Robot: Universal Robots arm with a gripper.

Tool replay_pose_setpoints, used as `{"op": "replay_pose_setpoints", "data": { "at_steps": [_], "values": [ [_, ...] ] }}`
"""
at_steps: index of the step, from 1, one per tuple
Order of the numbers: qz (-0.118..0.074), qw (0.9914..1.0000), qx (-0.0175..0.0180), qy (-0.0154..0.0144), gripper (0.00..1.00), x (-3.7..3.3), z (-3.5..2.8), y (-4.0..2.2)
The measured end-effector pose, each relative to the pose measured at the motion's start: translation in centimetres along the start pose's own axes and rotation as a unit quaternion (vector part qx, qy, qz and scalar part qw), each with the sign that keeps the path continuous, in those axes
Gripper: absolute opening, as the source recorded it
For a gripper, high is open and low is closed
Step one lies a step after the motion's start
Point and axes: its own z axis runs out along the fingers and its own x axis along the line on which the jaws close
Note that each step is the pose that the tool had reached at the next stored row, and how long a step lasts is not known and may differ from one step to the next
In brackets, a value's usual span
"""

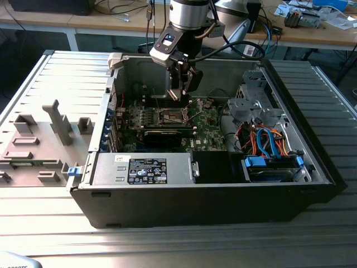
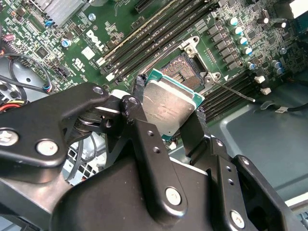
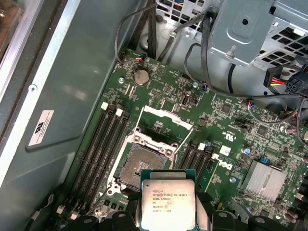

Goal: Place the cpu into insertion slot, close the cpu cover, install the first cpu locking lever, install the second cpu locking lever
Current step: 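Place the cpu into insertion slot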

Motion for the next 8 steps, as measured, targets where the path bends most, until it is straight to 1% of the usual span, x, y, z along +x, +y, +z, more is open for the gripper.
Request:
{"op": "replay_pose_setpoints", "data": {
  "at_steps": [8],
  "values": [
    [0.003,0.99999,0.0001,0.0001,0.55,0.00,0.00,0.00]
  ]
}}
